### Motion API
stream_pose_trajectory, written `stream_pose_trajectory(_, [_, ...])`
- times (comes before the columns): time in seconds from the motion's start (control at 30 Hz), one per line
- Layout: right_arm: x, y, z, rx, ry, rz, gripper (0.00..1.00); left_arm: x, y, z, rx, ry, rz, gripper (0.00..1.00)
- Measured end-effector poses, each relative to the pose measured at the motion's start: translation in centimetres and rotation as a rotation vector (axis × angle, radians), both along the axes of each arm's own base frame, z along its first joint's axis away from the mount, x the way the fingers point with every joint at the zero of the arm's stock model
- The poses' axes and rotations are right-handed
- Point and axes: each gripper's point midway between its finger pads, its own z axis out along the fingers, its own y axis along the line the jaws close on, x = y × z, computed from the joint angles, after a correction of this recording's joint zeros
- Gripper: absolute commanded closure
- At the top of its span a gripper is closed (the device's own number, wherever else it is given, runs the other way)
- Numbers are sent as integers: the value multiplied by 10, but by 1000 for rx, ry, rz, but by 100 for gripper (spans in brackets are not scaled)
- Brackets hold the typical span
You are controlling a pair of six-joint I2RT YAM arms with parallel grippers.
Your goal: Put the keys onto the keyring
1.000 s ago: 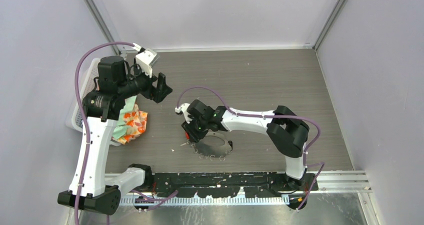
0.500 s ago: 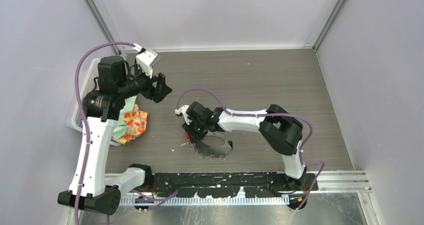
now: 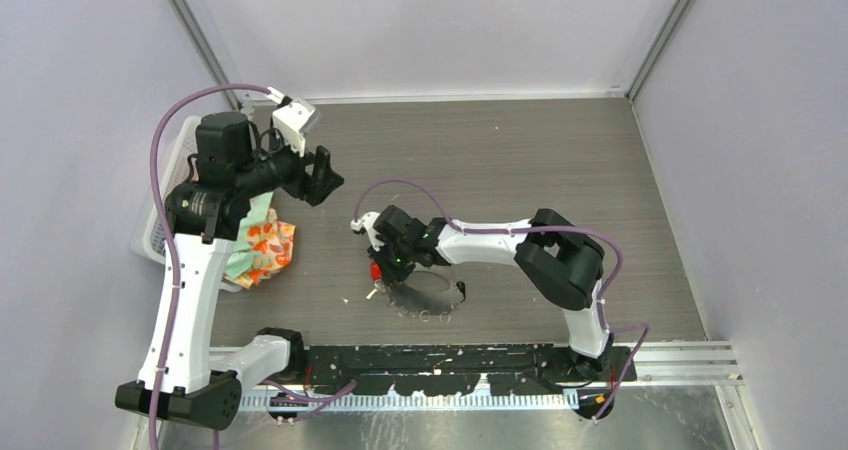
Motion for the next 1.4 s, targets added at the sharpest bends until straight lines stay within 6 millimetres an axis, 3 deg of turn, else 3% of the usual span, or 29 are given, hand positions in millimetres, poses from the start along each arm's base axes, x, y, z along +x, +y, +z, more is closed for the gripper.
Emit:
stream_pose_trajectory(0.17, [-8, -17, 7, 22, -40, 31, 99, -1, 0, -1, 1, 5, -6, 34])
stream_pose_trajectory(0.23, [-13, -26, 21, 49, -65, 50, 99, -3, -1, -3, 3, 13, -12, 38])
stream_pose_trajectory(0.37, [-19, -34, 65, 171, -149, 81, 99, -8, -4, -8, 9, 25, -45, 45])
stream_pose_trajectory(0.5, [-23, -37, 117, 315, -240, 99, 99, -17, -7, -25, 20, 65, -93, 51])
stream_pose_trajectory(0.73, [-31, -46, 170, 445, -313, 121, 99, -44, -20, -38, 6, 124, -237, 56])
stream_pose_trajectory(0.8, [-36, -50, 185, 477, -330, 130, 99, -52, -24, -38, -3, 129, -283, 54])
stream_pose_trajectory(1.0, [-47, -63, 234, 580, -399, 161, 99, -82, -34, -42, -35, 142, -425, 25])
stream_pose_trajectory(1.23, [-56, -66, 261, 635, -408, 187, 99, -127, -45, -69, -84, 149, -560, 22])
stream_pose_trajectory(1.4, [-62, -64, 266, 657, -371, 197, 99, -145, -53, -63, -102, 28, -619, 22])
